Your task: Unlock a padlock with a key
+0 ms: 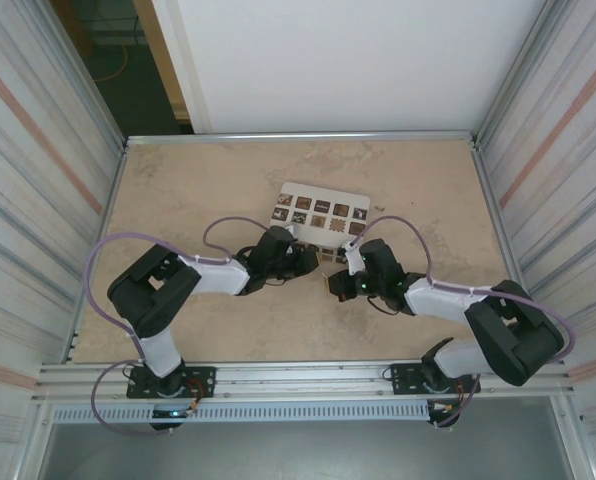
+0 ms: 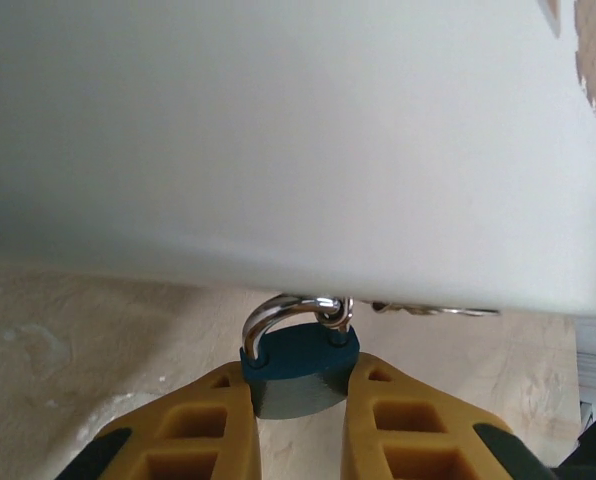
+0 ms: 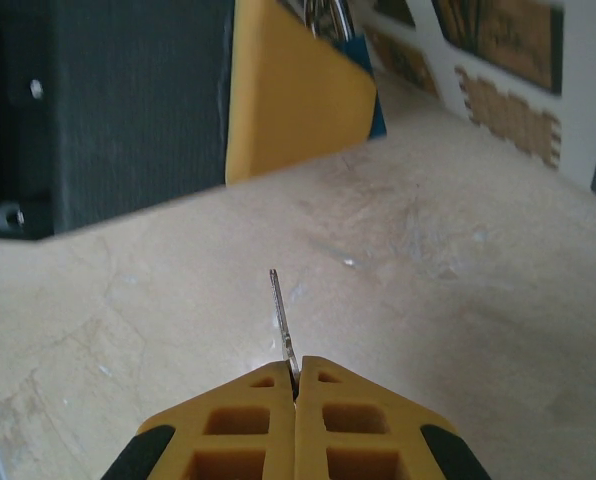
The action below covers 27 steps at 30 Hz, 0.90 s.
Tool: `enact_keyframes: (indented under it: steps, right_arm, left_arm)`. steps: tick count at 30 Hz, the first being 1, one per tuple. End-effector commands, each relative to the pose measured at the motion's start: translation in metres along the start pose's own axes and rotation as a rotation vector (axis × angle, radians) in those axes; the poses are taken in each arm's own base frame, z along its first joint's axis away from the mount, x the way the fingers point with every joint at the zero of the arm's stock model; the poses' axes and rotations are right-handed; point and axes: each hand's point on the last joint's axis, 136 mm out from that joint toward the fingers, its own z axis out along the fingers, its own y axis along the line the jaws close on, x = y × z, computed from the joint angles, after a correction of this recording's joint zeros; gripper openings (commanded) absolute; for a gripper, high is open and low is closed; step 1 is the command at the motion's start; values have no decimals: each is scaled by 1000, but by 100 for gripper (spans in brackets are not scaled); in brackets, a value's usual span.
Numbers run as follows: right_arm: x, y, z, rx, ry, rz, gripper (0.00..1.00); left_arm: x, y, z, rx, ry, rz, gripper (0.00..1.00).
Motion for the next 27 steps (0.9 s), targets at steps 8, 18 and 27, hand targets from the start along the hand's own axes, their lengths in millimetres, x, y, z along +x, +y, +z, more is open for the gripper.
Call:
enact_keyframes:
  steps: [8,18,27]
  right_arm:
    - [-3,-10,15,28,35,-6,0]
    - [-17,-17,24,41,15,-1,0]
    - [-19,-24,31,59,28,9,0]
  left_arm:
    - [-14,-40,-15,105,-41,15,20]
    - [-14,-40,-16,105,-47,16,20]
    - [-14,-41,-15,105,-47,18,20]
